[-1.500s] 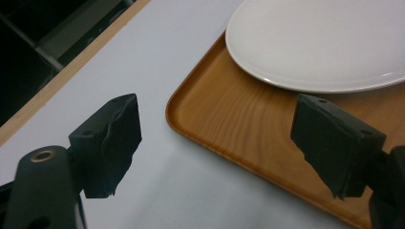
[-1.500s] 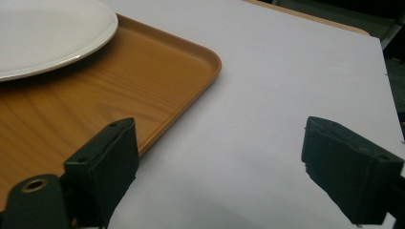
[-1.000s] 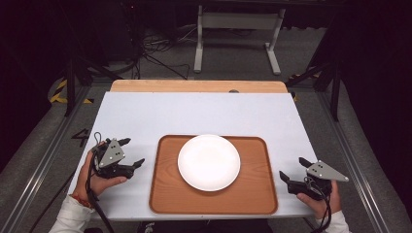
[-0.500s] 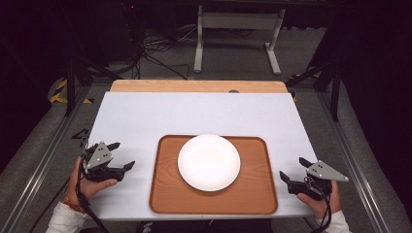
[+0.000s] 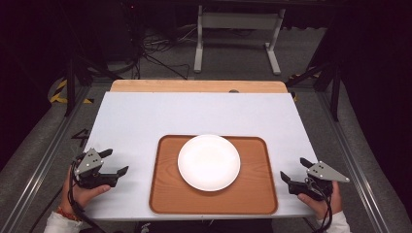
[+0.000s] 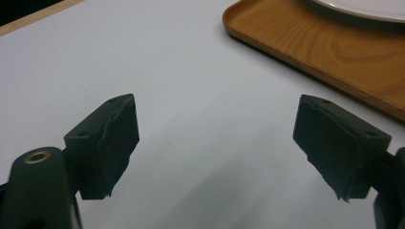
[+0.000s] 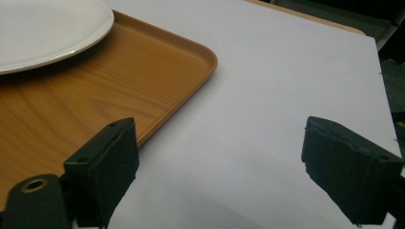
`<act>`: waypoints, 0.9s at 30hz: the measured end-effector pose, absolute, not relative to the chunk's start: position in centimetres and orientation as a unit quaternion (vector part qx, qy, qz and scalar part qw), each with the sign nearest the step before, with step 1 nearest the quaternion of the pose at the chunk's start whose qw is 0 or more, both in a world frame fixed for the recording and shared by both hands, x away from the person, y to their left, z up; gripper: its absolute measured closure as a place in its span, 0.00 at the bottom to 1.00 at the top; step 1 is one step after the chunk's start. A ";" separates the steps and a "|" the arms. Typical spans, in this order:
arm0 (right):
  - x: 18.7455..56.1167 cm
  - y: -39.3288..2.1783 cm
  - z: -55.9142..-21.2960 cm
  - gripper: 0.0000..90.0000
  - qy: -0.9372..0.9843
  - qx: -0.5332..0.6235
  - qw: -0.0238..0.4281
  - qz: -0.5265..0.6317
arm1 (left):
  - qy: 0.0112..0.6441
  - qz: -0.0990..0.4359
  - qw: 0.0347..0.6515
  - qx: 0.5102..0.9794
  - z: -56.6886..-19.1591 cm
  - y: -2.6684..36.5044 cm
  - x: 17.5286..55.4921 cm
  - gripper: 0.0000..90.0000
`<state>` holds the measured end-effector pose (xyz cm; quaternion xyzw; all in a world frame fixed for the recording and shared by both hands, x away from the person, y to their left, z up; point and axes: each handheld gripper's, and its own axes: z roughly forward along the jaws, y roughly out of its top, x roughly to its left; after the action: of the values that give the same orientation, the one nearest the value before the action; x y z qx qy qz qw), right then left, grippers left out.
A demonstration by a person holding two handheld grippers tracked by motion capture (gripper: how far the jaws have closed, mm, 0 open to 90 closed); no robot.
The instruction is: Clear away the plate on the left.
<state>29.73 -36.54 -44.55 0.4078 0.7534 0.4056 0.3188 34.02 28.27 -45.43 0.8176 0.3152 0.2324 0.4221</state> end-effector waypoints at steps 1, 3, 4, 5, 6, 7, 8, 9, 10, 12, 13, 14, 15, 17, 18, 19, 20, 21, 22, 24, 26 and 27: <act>29.7 -36.5 -44.5 0.14 0.753 0.408 0.321 0.405 | 0.315 0.232 0.423 0.817 -45.4 28.2 33.9 0.18; 29.6 -36.4 -44.4 0.14 0.752 0.407 0.322 0.406 | 0.313 0.231 0.424 0.818 -45.4 28.2 33.9 0.18; 29.6 -36.3 -44.3 0.14 0.753 0.407 0.322 0.405 | 0.312 0.230 0.425 0.818 -45.4 28.1 33.8 0.18; 29.6 -36.3 -44.3 0.14 0.753 0.407 0.322 0.404 | 0.311 0.228 0.427 0.818 -45.4 28.0 33.8 0.18; 29.6 -36.2 -44.4 0.14 0.754 0.406 0.322 0.404 | 0.309 0.229 0.426 0.818 -45.4 28.0 33.8 0.18; 29.6 -36.2 -44.4 0.14 0.754 0.406 0.322 0.404 | 0.309 0.229 0.426 0.818 -45.4 28.0 33.8 0.18; 29.6 -36.1 -44.4 0.14 0.755 0.404 0.322 0.403 | 0.311 0.230 0.425 0.818 -45.4 28.0 33.8 0.18; 29.6 -36.2 -44.4 0.14 0.755 0.405 0.322 0.403 | 0.309 0.232 0.424 0.819 -45.4 28.0 33.9 0.18; 29.6 -36.2 -44.4 0.14 0.755 0.405 0.322 0.403 | 0.309 0.232 0.424 0.819 -45.4 28.0 33.9 0.18; 29.7 -36.3 -44.4 0.14 0.755 0.405 0.321 0.403 | 0.312 0.231 0.424 0.819 -45.5 27.9 33.9 0.18; 29.7 -36.3 -44.4 0.15 0.755 0.406 0.320 0.403 | 0.311 0.231 0.423 0.819 -45.5 27.9 33.9 0.18; 29.7 -36.4 -44.5 0.14 0.754 0.407 0.320 0.405 | 0.309 0.231 0.422 0.821 -45.5 27.8 33.9 0.17; 29.7 -36.4 -44.5 0.14 0.754 0.407 0.320 0.404 | 0.309 0.229 0.422 0.821 -45.5 27.7 33.9 0.17; 29.7 -36.4 -44.5 0.14 0.754 0.406 0.320 0.405 | 0.309 0.231 0.419 0.822 -45.5 27.6 33.9 0.17; 29.7 -36.4 -44.5 0.14 0.755 0.406 0.320 0.405 | 0.307 0.230 0.419 0.823 -45.5 27.6 33.9 0.17; 29.7 -36.4 -44.5 0.14 0.755 0.405 0.320 0.405 | 0.307 0.232 0.418 0.823 -45.5 27.5 33.9 0.17; 29.7 -36.4 -44.5 0.14 0.755 0.405 0.320 0.405 | 0.307 0.232 0.416 0.824 -45.5 27.5 33.9 0.17; 29.7 -36.4 -44.5 0.14 0.755 0.405 0.320 0.405 | 0.308 0.230 0.418 0.823 -45.5 27.4 33.9 0.17; 29.7 -36.4 -44.5 0.14 0.754 0.406 0.320 0.405 | 0.307 0.231 0.416 0.824 -45.5 27.4 33.9 0.17; 29.7 -36.4 -44.5 0.14 0.755 0.406 0.320 0.405 | 0.307 0.231 0.416 0.824 -45.5 27.4 33.9 0.17; 29.7 -36.5 -44.6 0.14 0.754 0.407 0.318 0.405 | 0.304 0.232 0.412 0.827 -45.5 27.3 34.0 0.17; 29.7 -36.5 -44.6 0.14 0.754 0.407 0.318 0.405 | 0.305 0.232 0.413 0.826 -45.6 27.3 34.0 0.17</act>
<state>29.73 -36.47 -44.56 0.4067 0.7544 0.4052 0.3181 33.96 27.31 -45.55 0.8260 0.3052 0.2319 0.4132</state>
